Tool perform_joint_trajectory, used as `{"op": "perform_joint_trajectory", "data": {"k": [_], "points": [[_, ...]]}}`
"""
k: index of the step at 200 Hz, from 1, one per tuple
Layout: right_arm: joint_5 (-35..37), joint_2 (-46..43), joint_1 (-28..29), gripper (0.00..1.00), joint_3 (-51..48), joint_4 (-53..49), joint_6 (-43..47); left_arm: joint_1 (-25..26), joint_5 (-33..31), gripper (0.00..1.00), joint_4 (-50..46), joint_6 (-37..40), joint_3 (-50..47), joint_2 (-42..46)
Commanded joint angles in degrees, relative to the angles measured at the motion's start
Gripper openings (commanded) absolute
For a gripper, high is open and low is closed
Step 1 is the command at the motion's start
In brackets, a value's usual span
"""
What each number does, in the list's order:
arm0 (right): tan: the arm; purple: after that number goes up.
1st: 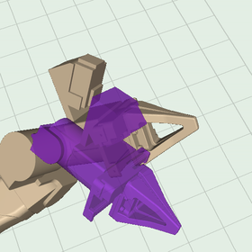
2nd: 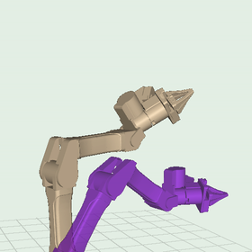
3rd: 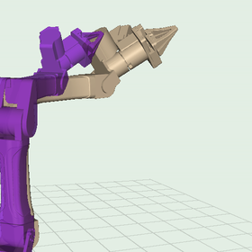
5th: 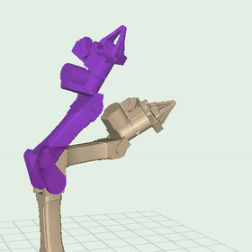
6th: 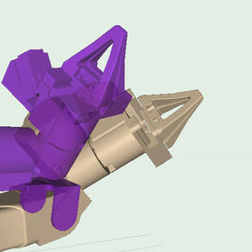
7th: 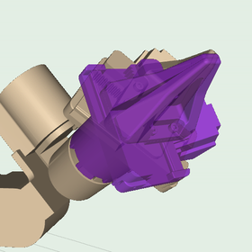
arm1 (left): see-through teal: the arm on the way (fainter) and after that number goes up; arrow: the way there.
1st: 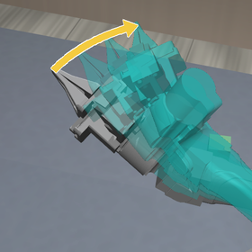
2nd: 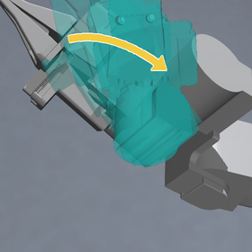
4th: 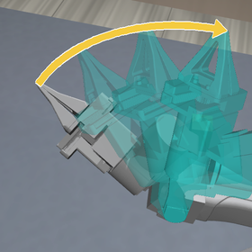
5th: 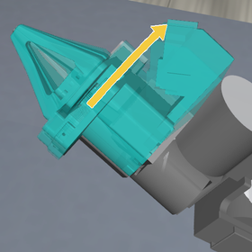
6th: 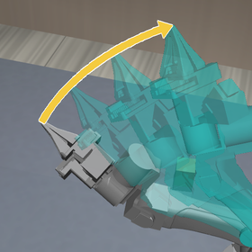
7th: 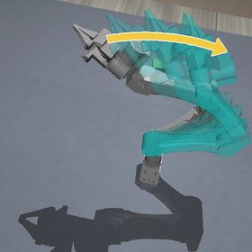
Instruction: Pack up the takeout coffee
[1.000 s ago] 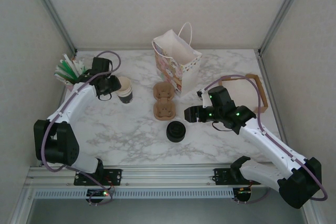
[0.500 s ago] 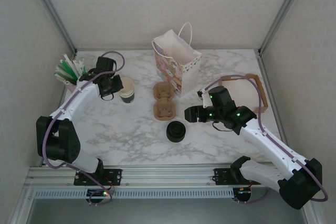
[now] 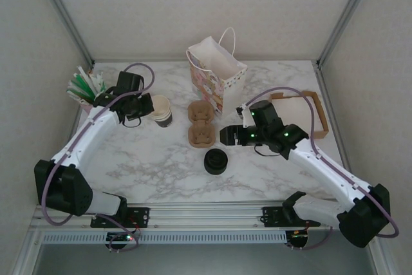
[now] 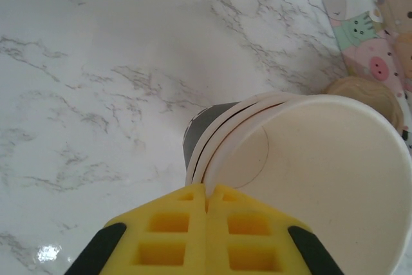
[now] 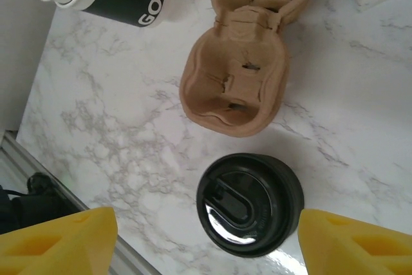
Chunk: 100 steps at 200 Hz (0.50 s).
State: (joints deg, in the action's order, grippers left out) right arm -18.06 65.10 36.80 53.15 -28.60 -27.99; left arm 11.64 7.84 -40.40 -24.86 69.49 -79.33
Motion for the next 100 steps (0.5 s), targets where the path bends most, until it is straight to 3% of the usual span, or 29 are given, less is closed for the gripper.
{"op": "perform_joint_trajectory", "data": {"k": [1,44,100], "points": [[-4.74,2.75,0.54,0.73,1.1,5.76,-5.62,1.01,0.87,0.0,-3.59,-1.41,-0.93,2.84],[-10.85,10.88,0.85,0.67,0.83,18.31,-14.04,2.15,0.45,0.0,-5.85,-2.03,-3.66,5.22],[-12.26,20.84,3.83,0.65,4.47,27.73,-19.76,2.69,0.69,0.0,-5.33,-2.41,-7.91,6.63]]}}
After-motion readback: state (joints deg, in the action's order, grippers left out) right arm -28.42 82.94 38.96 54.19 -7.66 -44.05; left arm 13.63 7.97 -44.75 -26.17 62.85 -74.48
